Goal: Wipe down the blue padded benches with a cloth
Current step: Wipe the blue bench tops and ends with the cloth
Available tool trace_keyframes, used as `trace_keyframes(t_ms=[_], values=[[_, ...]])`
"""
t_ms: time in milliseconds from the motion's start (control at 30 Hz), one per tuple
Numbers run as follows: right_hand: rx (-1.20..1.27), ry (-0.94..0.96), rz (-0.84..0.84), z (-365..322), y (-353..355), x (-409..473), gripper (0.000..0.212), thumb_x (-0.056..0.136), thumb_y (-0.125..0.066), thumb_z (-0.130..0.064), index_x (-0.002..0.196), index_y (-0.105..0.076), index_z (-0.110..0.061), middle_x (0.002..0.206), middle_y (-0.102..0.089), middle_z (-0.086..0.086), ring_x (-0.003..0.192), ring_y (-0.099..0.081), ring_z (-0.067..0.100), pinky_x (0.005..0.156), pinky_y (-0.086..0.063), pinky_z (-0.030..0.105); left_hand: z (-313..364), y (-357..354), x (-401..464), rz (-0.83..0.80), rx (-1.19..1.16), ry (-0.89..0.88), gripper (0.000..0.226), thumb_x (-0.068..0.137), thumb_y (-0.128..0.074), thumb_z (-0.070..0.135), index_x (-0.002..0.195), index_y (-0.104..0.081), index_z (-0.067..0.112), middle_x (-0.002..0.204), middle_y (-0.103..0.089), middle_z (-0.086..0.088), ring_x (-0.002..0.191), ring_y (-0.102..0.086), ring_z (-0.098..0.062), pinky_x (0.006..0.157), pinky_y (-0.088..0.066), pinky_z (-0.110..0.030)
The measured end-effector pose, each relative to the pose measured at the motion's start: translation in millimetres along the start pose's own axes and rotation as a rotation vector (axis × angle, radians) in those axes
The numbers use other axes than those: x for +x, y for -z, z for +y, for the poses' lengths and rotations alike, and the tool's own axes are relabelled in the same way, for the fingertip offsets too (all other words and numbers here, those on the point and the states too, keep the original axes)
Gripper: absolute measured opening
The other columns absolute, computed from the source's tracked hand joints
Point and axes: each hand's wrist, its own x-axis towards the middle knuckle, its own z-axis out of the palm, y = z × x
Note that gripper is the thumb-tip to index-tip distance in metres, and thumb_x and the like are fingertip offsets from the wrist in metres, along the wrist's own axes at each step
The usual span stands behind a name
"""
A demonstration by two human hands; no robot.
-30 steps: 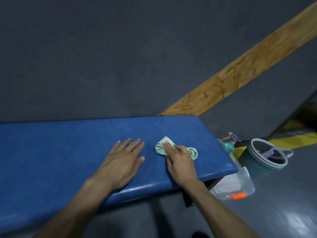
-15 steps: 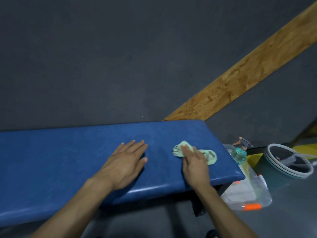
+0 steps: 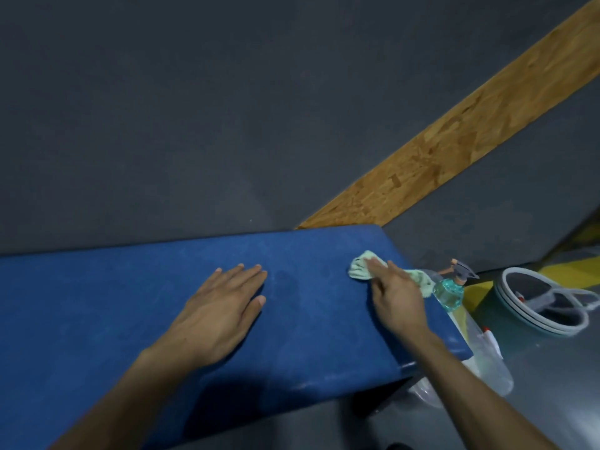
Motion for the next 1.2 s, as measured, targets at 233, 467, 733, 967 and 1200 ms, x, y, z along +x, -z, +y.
trace_keyframes(t_ms=[233,467,733,967,1200], values=[[0.068,0.357,-0.127,-29.8,-22.1,2.8,0.051,0.093,-0.050,-0.005,0.138,-0.056,-0.028,0.145,-0.053,-0.006,0.139,-0.043,0.022,0.115,-0.035,0.037,-4.1,0.9,24.6,0.036,-0.031,-0.024,0.083,0.085,0.005,0.064,0.155,-0.024,0.031,0.162,-0.018,0.017,0.152,-0.010,-0.007,0.122,0.000,-0.027],[-0.026,-0.044,-0.052,13.6,-9.8,56.4,0.048,0.093,-0.047,0.000,0.136,-0.058,-0.020,0.136,-0.058,0.018,0.134,-0.045,0.038,0.105,-0.040,0.039,-9.9,-7.6,32.4,0.038,-0.056,-0.027,0.081,0.087,0.001,0.063,0.154,-0.029,0.030,0.161,-0.025,0.015,0.151,-0.016,-0.009,0.121,-0.001,-0.028],[0.060,0.189,-0.146,8.4,-7.1,56.2,0.044,0.097,-0.051,-0.004,0.136,-0.058,-0.021,0.142,-0.055,0.002,0.135,-0.048,0.024,0.111,-0.034,0.028,-19.9,-17.9,42.1,0.065,-0.042,-0.037,0.075,0.093,-0.003,0.060,0.152,-0.036,0.028,0.159,-0.032,0.013,0.149,-0.023,-0.011,0.121,-0.009,-0.033],[-0.016,-0.289,-0.064,20.0,-15.2,123.8,0.043,0.098,-0.046,-0.012,0.137,-0.057,-0.025,0.122,-0.066,0.021,0.110,-0.058,0.043,0.089,-0.049,0.043,-31.2,-15.3,38.6,0.080,-0.021,0.001,0.070,0.095,-0.007,0.057,0.150,-0.039,0.028,0.157,-0.035,0.013,0.148,-0.028,-0.014,0.120,-0.010,-0.033],[-0.032,0.163,-0.064,11.7,-11.5,82.7,0.041,0.093,-0.054,0.001,0.130,-0.063,-0.015,0.122,-0.069,0.012,0.111,-0.064,0.033,0.085,-0.048,0.031,-39.5,-13.6,39.0,0.086,-0.004,-0.036,0.057,0.101,-0.016,0.051,0.148,-0.040,0.029,0.155,-0.040,0.012,0.146,-0.033,-0.017,0.119,-0.021,-0.039]])
